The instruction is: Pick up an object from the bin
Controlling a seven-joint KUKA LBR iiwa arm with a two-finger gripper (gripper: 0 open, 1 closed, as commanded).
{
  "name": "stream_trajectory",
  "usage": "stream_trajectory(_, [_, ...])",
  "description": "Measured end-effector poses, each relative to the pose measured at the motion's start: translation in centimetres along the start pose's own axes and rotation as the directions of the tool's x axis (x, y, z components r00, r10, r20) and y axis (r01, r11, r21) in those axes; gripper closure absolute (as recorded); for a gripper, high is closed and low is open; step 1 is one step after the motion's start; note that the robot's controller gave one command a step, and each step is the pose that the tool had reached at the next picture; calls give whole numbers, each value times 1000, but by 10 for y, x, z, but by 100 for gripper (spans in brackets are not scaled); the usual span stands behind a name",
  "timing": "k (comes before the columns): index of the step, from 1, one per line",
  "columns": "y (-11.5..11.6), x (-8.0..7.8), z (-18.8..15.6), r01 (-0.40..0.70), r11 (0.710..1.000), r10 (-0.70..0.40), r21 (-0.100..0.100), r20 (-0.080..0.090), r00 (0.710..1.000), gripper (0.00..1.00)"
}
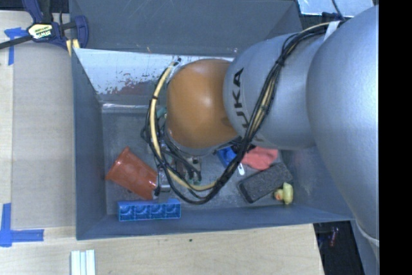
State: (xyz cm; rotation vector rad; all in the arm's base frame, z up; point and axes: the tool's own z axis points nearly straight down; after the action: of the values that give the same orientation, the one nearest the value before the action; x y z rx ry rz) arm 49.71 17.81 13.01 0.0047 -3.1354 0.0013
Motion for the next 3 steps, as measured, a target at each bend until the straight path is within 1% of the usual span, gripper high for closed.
stream_trajectory(1, [-1,-2,-4,-3,1000,3,-2,8,1000,0])
stream_trajectory(2, [-13,-15,30,-132,991,132,-6,11,991,0])
stream_trajectory(3, [-27,-3,49,-130,991,130,-5,18,991,100])
